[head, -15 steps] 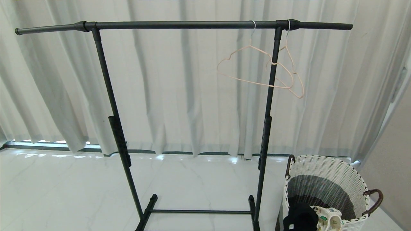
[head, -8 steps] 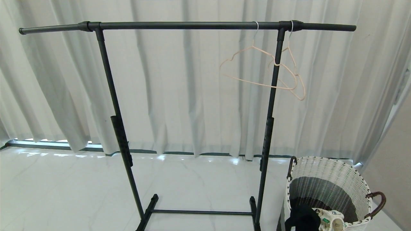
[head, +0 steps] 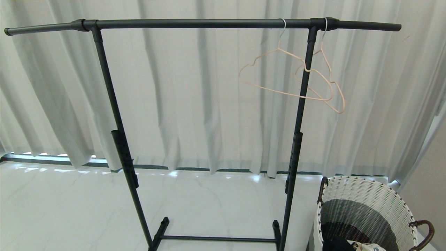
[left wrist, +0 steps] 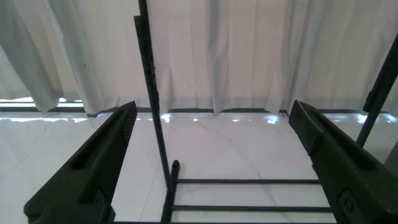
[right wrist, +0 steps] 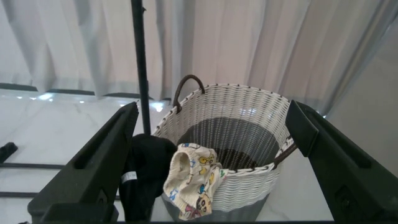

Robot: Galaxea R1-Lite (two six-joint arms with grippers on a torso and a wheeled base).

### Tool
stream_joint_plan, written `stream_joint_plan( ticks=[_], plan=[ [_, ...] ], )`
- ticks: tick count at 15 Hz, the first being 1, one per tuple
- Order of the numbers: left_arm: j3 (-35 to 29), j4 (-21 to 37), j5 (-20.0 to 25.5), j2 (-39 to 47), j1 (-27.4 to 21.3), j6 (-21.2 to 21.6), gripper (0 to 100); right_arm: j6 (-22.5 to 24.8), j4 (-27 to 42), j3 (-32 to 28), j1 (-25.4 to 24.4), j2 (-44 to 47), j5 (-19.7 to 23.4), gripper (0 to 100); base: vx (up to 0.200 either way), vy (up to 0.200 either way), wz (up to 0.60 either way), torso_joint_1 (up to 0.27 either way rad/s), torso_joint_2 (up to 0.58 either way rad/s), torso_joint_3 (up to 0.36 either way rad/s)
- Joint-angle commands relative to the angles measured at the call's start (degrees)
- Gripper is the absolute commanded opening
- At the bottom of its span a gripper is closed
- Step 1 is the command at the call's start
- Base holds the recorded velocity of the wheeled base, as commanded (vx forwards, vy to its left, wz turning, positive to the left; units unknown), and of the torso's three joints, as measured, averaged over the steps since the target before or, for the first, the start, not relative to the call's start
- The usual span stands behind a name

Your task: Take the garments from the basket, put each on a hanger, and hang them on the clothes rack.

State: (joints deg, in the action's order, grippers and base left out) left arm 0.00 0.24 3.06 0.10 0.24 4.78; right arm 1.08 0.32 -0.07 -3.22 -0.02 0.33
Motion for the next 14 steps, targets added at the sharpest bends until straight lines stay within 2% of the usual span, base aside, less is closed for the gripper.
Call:
stream_joint_plan(
  ticks=[1, 14],
  plan=[
    [0.0, 0.0, -0.1, 0.0, 0.0, 0.0, 100, 0.1, -0.1, 0.0, 0.0, 0.0, 0.1, 100, 0.0, 0.0, 0.0, 0.0, 0.0, 0.0],
    [0.0, 0.0, -0.1, 0.0, 0.0, -0.1, 100, -0.1, -0.1, 0.0, 0.0, 0.0, 0.1, 100, 0.0, 0.0, 0.0, 0.0, 0.0, 0.0]
  ],
)
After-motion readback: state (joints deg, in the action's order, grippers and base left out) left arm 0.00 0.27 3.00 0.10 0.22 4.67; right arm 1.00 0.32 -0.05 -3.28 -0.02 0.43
